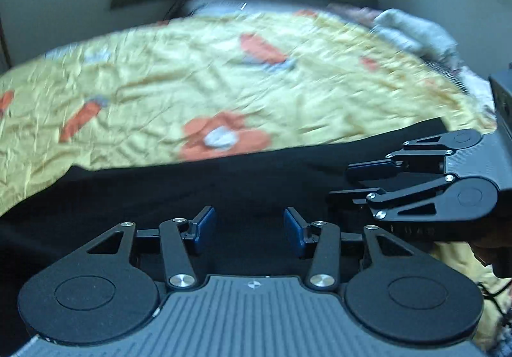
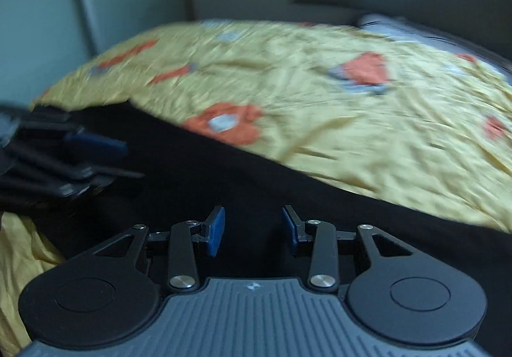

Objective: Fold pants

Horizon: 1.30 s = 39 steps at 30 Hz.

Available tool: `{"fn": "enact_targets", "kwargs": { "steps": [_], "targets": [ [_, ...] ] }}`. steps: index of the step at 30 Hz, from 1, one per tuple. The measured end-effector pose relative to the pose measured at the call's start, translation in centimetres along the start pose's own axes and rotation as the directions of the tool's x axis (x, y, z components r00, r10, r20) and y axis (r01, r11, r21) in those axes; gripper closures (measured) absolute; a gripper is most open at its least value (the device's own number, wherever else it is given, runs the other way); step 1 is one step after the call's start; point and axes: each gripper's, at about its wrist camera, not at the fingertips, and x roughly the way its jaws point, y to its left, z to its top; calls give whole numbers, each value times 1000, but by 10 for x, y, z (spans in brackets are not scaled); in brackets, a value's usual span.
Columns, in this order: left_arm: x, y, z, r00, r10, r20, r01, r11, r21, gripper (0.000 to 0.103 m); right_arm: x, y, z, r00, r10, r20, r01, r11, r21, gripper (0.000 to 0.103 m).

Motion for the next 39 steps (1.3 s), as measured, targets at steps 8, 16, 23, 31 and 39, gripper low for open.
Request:
{"fn": "enact_targets", "kwargs": {
  "steps": [8, 16, 23, 31, 39],
  "targets": [
    [40, 12, 21, 990, 131, 50, -134, 990, 51, 49, 33, -23, 37, 996, -87, 21, 86, 995, 58, 63],
    [31, 7, 7, 995, 87, 42, -90, 993, 75, 43, 0, -8, 3, 999, 4, -47, -5, 1000, -31, 62],
    [18, -16, 5, 995, 52, 84, -57, 997, 57, 43, -10, -23, 4, 988, -130, 78, 121, 987, 107, 48],
    [18, -72, -20, 998, -20, 57, 10, 984, 178, 40, -50, -66, -56, 979, -196, 61, 174, 949, 263, 45],
    [23, -92, -35, 995, -84, 46, 70, 968, 243, 34, -167, -127, -127, 862, -473, 183, 199, 647, 736, 26]
  ]
}}
